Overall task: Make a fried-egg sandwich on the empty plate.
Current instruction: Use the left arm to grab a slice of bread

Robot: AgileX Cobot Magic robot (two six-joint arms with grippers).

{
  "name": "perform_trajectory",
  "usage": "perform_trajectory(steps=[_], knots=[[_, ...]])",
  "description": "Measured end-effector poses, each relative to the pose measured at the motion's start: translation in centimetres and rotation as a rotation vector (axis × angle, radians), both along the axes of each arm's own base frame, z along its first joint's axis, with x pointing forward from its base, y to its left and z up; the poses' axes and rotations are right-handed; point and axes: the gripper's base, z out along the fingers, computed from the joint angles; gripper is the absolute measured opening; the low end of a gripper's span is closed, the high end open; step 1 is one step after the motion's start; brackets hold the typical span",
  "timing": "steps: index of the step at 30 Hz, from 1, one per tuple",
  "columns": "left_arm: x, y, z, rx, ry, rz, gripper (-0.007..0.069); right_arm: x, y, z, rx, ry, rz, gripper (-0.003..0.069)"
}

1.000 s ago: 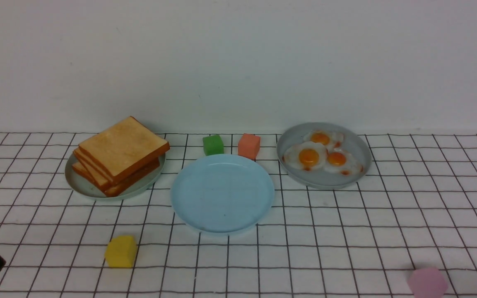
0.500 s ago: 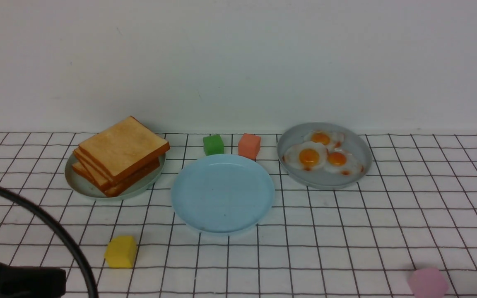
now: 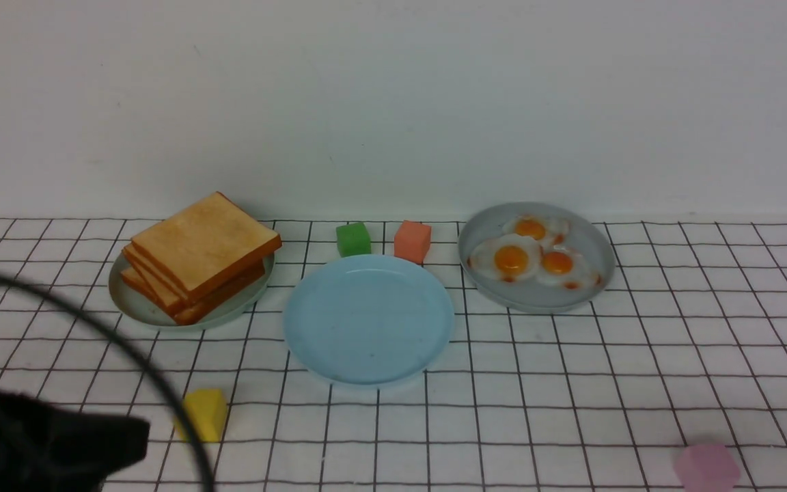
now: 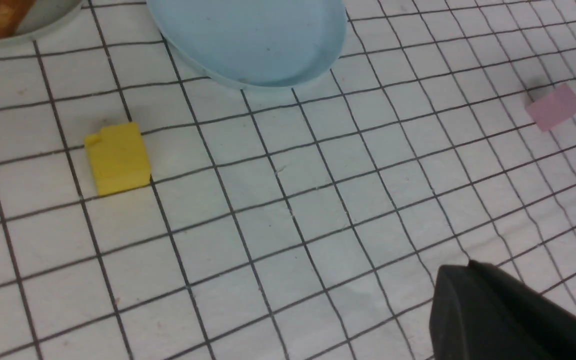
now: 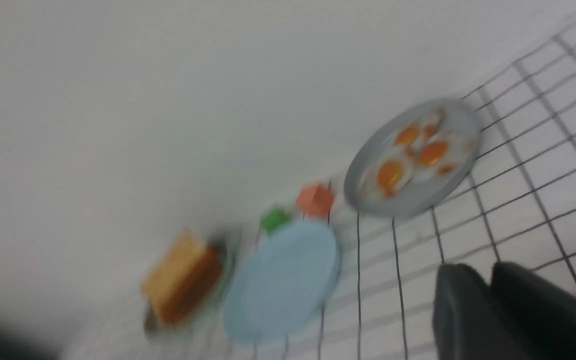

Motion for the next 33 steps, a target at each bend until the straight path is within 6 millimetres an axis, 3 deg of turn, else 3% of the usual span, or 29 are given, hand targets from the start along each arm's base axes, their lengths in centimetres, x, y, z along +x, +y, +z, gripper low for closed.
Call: perform_trajectory(steps=[1, 2, 3, 5, 6, 8, 10, 11, 13, 19, 25, 28, 32, 33], knots=[[0.2, 0.0, 0.2, 0.008, -0.002, 0.000, -0.0013, -0.2, 0.0, 0.3, -0.018, -0.004, 0.010, 0.0055], [2.0, -0.4, 0.3, 0.059, 0.039, -0.007, -0.0013, -0.5, 0.3, 2.6, -0.156, 0.038, 0.082, 0.0011], [2.5, -0.5, 0.1, 0.075, 0.053, -0.008, -0.0013, -0.3, 0.4, 2.8, -0.172, 0.054, 0.090, 0.0008], [5.6, -1.1, 0.0, 0.161, 0.100, -0.017, -0.0013, -0.4, 0.5, 5.6, -0.361, 0.168, 0.181, -0.0006], [6.1, -1.3, -0.3, 0.172, 0.114, -0.018, -0.0013, -0.3, 0.5, 5.4, -0.363, 0.187, 0.190, -0.0006], [9.5, -1.9, -0.9, 0.256, 0.148, -0.025, -0.0013, 0.1, 0.2, 7.3, -0.478, 0.250, 0.219, -0.0006], [12.2, -2.5, -1.4, 0.309, 0.166, -0.024, -0.0013, 0.6, 0.2, 8.2, -0.513, 0.256, 0.233, -0.0003], [12.5, -2.5, -1.5, 0.314, 0.168, -0.024, -0.0013, 0.6, 0.1, 8.4, -0.516, 0.251, 0.234, -0.0003], [15.5, -3.1, -2.4, 0.368, 0.198, -0.017, -0.0013, 1.0, 0.4, 9.6, -0.538, 0.224, 0.271, 0.0001], [21.6, -4.2, -4.7, 0.473, 0.219, 0.012, -0.0013, 1.3, 0.9, 10.2, -0.551, 0.203, 0.348, 0.0004], [25.4, -4.1, -5.8, 0.538, 0.197, 0.048, 0.0022, 1.3, 1.0, 10.2, -0.553, 0.200, 0.356, 0.0006], [27.4, -3.2, -6.2, 0.537, 0.185, 0.086, 0.0127, 1.6, 1.1, 10.3, -0.542, 0.179, 0.355, 0.0007], [28.2, -2.9, -6.9, 0.587, 0.166, 0.055, 0.0244, 2.3, 1.5, 10.5, -0.511, 0.171, 0.366, 0.0008], [28.5, -3.0, -7.1, 0.603, 0.143, 0.032, 0.0307, 3.0, 1.7, 10.5, -0.499, 0.176, 0.379, 0.0009]])
